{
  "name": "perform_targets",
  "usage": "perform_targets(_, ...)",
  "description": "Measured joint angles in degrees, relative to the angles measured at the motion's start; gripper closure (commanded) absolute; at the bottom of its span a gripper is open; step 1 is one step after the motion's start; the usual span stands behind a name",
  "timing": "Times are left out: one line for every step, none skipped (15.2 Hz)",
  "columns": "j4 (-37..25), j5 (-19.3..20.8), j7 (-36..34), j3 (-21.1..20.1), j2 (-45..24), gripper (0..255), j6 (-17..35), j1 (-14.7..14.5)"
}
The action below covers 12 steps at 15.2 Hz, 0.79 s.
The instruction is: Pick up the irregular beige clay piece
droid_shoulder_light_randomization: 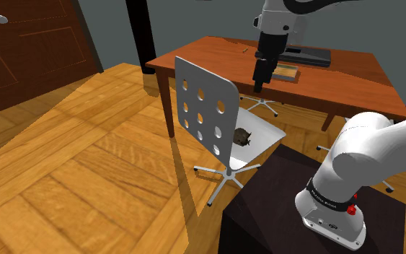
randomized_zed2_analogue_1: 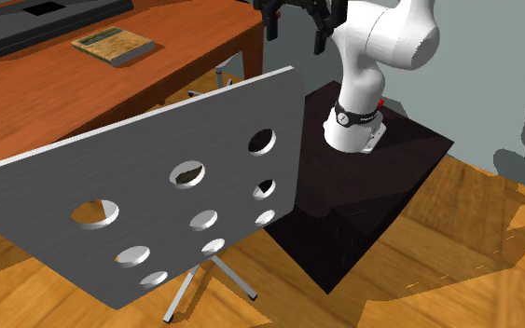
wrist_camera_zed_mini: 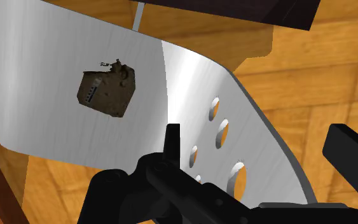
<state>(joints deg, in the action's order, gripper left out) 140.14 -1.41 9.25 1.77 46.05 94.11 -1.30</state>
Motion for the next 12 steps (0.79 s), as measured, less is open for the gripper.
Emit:
perform_targets(0.0,0.0,0.0,0.0,0.0,0,0.0,0.0)
perform_targets(1.1,0.0,-0.2,0.0,0.2,0,1.0,0.2)
perform_targets(2.3,0.1,-0.6,0.0,0.2,0,2.4,0.4)
perform_targets(3.4,0.5,-0.6,0.4,-0.5,0,4.3,0.9)
perform_targets(4.9,0.6,-1.0,0.4,-0.6,0,6.1,1.3)
perform_targets(6.9,0.8,-1.2,0.7,-0.5,0,8.3,1.8)
perform_targets(8.4,0.9,-1.7,0.7,-1.3,0,10.7,2.1)
perform_targets(10.2,1.3,-1.8,1.0,-1.8,0,13.2,2.6)
perform_targets(11.1,1.5,-2.0,1.3,-2.9,0,15.5,3.1)
perform_targets(12.7,1.6,-2.6,1.3,-3.4,0,17.8,3.5)
perform_targets(14.2,1.6,-3.2,1.2,-4.2,0,20.3,3.7)
perform_targets(15.2,1.7,-3.8,1.2,-5.1,0,22.5,4.1)
